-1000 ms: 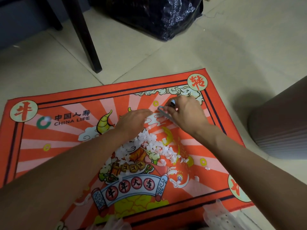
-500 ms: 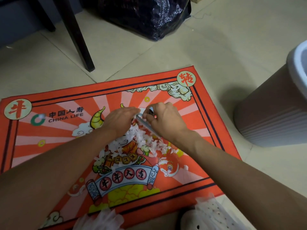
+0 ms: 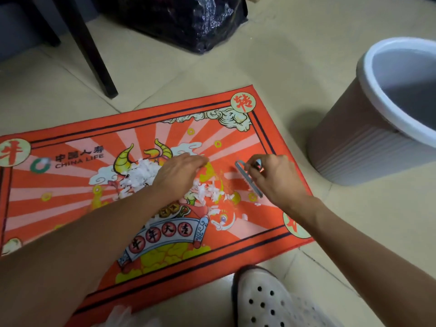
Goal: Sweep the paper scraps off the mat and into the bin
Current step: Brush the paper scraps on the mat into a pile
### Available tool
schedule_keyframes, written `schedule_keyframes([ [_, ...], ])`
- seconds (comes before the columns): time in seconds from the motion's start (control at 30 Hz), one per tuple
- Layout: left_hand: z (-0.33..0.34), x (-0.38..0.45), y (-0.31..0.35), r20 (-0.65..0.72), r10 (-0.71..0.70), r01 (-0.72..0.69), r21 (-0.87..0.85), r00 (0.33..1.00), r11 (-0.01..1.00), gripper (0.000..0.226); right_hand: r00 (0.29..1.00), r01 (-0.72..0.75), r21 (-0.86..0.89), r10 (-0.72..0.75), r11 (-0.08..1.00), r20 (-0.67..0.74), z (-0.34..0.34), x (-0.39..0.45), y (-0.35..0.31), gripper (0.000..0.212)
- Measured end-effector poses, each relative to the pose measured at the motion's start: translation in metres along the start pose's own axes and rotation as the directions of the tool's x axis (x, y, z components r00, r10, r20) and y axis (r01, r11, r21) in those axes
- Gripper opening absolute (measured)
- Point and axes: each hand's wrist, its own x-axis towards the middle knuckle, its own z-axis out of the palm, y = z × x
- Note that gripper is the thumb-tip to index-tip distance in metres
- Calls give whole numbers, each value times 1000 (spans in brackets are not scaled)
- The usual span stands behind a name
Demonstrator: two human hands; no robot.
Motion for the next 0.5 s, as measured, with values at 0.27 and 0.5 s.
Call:
schedule_keyframes([
  [0.27,21,16,-5,191,-74,46,147,979,988,61,998,34,81,-38,996,53,29,-6,-15,23],
  [0.5,-4,29,-4,365,-93,47,135,927,990,61,978,142,84,-153,986,140,44,-6,-59,19],
])
